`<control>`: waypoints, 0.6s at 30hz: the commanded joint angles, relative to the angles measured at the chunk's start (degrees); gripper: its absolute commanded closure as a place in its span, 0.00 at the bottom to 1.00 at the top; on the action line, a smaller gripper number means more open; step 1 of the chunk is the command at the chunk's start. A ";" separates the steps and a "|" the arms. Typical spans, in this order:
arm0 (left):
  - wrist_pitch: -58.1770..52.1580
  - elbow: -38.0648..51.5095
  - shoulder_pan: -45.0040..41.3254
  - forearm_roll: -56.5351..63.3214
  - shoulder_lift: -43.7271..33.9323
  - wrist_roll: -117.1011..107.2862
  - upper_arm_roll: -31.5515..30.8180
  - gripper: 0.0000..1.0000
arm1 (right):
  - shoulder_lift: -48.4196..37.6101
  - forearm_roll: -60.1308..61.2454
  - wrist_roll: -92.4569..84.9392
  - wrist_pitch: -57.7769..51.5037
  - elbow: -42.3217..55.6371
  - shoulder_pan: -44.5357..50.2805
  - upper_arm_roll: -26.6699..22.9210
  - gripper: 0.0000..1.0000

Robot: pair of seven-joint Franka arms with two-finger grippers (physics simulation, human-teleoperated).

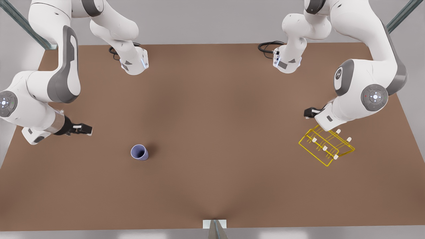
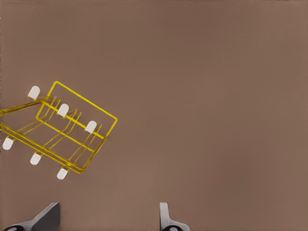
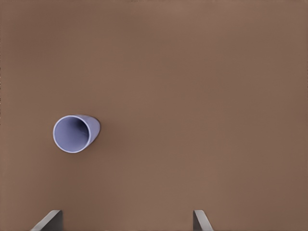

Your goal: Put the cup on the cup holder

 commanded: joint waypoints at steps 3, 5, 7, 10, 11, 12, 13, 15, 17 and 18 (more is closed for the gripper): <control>2.47 -0.12 -0.01 0.37 -0.26 0.33 0.03 0.00 | -0.11 0.01 -0.10 4.91 -0.08 0.02 0.01 0.00; 0.02 -1.09 -0.01 0.37 0.09 0.16 0.03 0.00 | -0.11 0.01 -0.01 3.33 0.00 -0.51 0.01 0.00; -1.13 -1.00 -0.01 0.37 -0.26 -0.02 0.03 0.00 | -0.46 0.01 0.17 3.07 -0.08 -0.33 0.01 0.00; -1.22 -1.09 -0.01 0.28 -0.34 -0.37 -0.15 0.00 | -0.55 -0.34 8.42 3.86 -2.19 3.87 0.54 0.00; -1.22 -1.18 -0.01 0.19 -0.43 -0.28 -0.06 0.00 | -0.29 -3.50 11.49 7.09 -4.03 7.30 0.54 0.00; -1.22 -1.27 -0.01 0.28 -0.43 -0.28 -0.06 0.00 | -0.03 -3.51 14.31 10.52 -6.23 8.62 0.63 0.00; -1.48 -1.27 -0.01 0.45 -0.52 -0.20 -0.06 0.00 | 2.16 -3.33 15.45 13.95 -7.12 9.77 0.71 0.00; -2.01 -1.27 -0.01 0.46 -0.61 -0.20 -0.06 0.00 | 6.83 -2.46 16.16 18.27 -7.03 10.83 0.71 0.00; -2.09 -1.27 -0.01 0.46 -0.61 -0.02 -0.06 0.00 | 9.46 -1.31 16.08 19.76 -7.03 10.83 0.71 0.00; -2.36 -1.27 -0.01 0.46 -0.52 -0.02 -0.06 0.00 | 10.52 -1.31 16.08 20.38 -7.03 10.83 0.71 0.00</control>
